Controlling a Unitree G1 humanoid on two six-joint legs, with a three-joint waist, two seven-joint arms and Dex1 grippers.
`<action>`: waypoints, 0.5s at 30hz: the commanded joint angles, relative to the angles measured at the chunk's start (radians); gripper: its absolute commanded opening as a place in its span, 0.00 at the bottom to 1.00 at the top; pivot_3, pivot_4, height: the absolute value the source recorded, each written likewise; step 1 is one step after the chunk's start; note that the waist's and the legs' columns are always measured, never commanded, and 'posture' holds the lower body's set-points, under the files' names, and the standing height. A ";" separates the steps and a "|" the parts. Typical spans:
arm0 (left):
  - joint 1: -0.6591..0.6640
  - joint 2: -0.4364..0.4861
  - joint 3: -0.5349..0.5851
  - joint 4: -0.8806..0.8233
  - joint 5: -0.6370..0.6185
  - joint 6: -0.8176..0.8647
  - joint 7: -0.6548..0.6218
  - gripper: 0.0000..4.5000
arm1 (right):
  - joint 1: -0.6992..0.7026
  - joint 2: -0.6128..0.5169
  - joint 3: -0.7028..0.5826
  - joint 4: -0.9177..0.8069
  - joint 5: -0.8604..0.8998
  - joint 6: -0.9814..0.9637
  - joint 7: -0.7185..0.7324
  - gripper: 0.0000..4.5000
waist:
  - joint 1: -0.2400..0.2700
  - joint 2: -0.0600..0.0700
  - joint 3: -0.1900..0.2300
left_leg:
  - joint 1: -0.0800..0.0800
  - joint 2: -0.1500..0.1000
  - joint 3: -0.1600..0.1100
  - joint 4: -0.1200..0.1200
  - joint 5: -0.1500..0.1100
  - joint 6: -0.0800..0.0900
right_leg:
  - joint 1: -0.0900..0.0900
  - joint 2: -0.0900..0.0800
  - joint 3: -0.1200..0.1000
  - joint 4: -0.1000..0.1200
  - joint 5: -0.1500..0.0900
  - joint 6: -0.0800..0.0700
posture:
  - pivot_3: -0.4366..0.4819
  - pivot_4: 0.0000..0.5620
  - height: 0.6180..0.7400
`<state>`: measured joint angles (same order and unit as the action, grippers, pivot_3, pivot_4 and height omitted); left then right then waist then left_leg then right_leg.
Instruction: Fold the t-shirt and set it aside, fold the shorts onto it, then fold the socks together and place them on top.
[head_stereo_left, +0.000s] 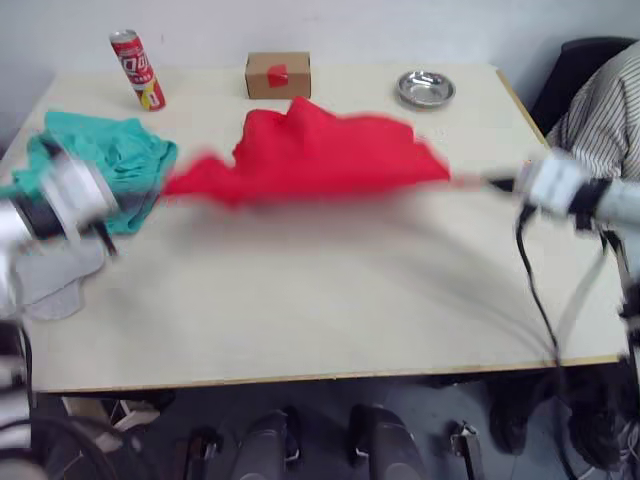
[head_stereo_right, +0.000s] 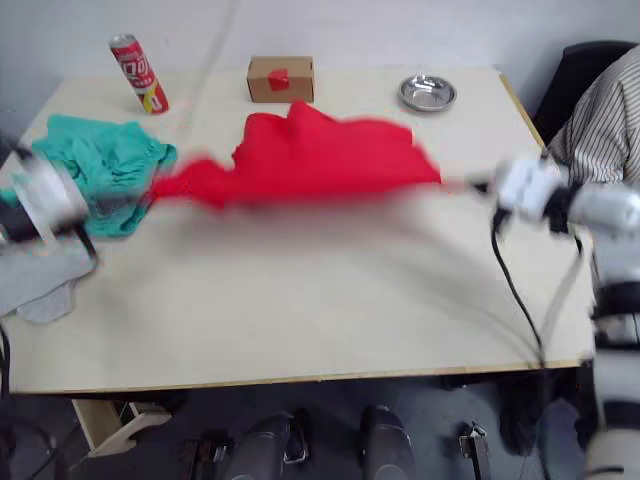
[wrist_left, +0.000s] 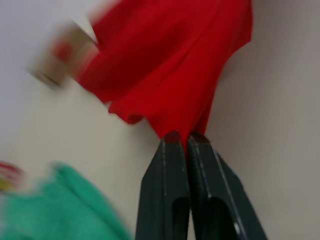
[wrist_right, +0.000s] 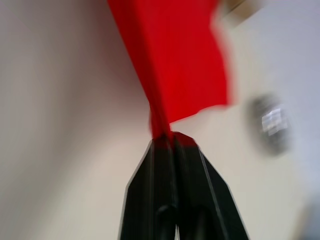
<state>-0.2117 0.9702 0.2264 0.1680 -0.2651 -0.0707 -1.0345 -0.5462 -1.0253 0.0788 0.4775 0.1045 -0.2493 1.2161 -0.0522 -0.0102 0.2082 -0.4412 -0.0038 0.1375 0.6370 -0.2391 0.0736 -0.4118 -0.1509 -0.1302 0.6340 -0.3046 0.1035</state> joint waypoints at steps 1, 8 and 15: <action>0.195 0.019 0.116 -0.321 -0.046 0.207 0.057 0.00 | 0.220 -0.170 -0.055 -0.392 0.148 0.444 0.124 0.00 | 0.011 0.002 0.001 | 0.000 0.000 -0.002 0.003 0.000 0.000 | 0.001 0.001 0.001 0.001 0.000 0.000 | 0.48 0.27 1.00; 0.381 0.010 0.092 -0.554 -0.110 0.483 0.071 0.00 | 0.476 -0.213 -0.099 -0.609 0.161 0.669 0.063 0.00 | 0.036 0.002 -0.006 | 0.019 0.010 -0.006 -0.006 -0.015 -0.006 | 0.031 0.014 0.018 -0.003 -0.003 -0.021 | 0.48 0.27 1.00; 0.357 0.037 0.119 -0.579 -0.179 0.615 0.039 0.00 | 0.477 -0.184 -0.171 -0.643 0.235 0.747 0.065 0.00 | 0.047 -0.001 -0.008 | 0.037 0.008 -0.017 0.001 -0.019 -0.036 | 0.035 0.017 0.046 0.021 -0.054 -0.015 | 0.48 0.27 1.00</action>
<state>0.1534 0.9935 0.3132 -0.3878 -0.4232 0.5272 -0.9853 -0.0641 -1.2124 -0.0536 -0.1507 0.3186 0.4810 1.2819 -0.0047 -0.0113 0.2002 -0.4047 0.0062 0.1202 0.6362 -0.2578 0.0385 -0.3756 -0.1310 -0.0855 0.6522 -0.3584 0.0889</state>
